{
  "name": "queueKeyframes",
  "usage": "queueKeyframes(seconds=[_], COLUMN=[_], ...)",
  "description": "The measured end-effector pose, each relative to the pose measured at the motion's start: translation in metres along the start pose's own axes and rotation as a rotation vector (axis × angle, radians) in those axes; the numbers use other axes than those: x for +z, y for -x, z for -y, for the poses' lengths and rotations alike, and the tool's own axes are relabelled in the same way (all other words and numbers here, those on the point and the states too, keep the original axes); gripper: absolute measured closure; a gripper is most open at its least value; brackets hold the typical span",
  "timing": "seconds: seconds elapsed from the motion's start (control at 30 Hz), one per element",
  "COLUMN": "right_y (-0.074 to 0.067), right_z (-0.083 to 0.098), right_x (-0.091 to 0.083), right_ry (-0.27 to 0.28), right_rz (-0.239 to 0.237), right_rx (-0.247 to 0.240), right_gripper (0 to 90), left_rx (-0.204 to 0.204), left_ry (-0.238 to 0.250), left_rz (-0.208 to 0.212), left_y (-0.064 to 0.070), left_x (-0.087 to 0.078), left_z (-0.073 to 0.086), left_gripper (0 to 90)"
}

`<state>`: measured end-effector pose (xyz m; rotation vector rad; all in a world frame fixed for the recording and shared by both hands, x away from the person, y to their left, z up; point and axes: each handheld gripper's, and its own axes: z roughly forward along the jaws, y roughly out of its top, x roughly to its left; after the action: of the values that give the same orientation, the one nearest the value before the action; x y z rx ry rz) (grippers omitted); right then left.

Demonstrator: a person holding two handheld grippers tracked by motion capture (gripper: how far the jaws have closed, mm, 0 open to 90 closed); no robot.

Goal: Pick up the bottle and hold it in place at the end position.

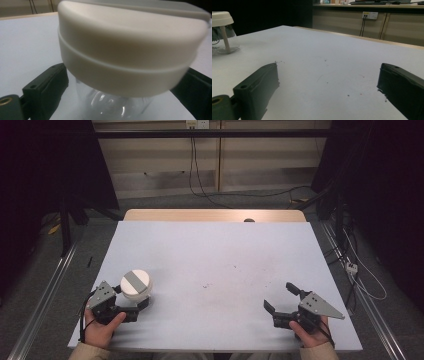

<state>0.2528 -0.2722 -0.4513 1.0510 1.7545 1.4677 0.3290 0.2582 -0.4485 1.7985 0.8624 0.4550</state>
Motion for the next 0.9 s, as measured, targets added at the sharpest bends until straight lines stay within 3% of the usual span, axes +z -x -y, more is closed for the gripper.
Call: queueKeyframes(seconds=[0.47,0.9], right_y=[0.001,0.002], right_z=[-0.001,-0.001], right_x=[-0.001,-0.001], right_ry=[0.008,0.013], right_rz=[0.000,-0.002], right_rx=[0.002,0.005], right_gripper=[3.3,3.5], left_rx=[0.001,0.012], left_ry=[-0.013,0.004], left_rz=[-0.018,-0.042], left_y=[0.005,0.004], left_x=[0.017,0.015], left_z=[-0.004,-0.004], left_gripper=[4.0,11.9])
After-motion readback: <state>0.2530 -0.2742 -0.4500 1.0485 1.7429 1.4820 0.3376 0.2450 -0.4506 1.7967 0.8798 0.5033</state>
